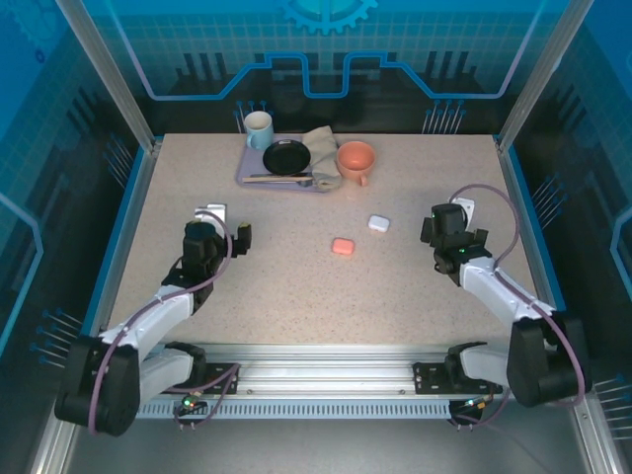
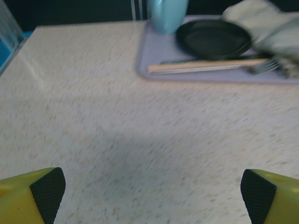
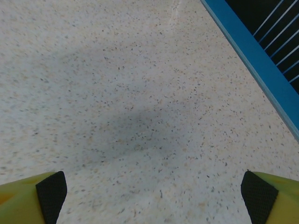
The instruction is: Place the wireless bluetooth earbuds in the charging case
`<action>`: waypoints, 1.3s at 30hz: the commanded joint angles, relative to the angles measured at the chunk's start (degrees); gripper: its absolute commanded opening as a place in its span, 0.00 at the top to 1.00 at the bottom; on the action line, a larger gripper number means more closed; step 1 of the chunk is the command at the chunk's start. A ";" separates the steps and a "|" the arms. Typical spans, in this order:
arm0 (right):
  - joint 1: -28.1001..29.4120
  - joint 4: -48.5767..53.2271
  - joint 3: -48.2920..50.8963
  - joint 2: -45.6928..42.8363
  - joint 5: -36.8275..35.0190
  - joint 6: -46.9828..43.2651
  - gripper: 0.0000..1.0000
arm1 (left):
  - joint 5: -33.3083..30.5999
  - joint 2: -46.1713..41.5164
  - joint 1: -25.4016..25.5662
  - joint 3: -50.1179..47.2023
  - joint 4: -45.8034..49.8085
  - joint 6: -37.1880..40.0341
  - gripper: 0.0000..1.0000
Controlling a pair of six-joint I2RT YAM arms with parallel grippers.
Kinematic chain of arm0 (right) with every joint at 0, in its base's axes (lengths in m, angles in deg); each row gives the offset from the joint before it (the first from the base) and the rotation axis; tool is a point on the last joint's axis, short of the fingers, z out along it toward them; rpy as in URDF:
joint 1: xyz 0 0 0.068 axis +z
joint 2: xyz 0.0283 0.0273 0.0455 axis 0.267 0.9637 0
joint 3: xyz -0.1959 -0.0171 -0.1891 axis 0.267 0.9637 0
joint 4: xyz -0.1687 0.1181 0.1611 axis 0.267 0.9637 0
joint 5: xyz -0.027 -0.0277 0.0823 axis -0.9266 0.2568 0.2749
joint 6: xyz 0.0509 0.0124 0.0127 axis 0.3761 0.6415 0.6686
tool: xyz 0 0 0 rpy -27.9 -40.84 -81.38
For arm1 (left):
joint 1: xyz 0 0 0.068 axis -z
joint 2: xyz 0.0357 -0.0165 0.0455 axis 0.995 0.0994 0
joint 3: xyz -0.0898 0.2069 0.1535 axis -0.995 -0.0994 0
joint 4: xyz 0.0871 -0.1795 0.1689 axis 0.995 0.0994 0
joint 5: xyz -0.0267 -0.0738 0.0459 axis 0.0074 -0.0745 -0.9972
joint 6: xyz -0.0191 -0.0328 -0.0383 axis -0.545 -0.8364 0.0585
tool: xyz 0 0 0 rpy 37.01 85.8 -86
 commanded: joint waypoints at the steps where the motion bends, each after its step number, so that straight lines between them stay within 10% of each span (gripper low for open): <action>1: -1.19 -20.30 5.34 3.11 -1.94 -7.21 0.00 | 0.42 4.07 -2.99 -2.42 -13.19 -1.18 0.01; 15: -4.53 -56.08 15.32 14.73 23.70 -17.79 0.00 | 17.58 23.32 -8.47 -0.51 -28.36 0.46 0.01; 39: -6.36 -46.38 11.18 14.24 28.82 -17.06 0.00 | 15.82 23.36 -9.19 1.82 -23.70 -1.58 0.01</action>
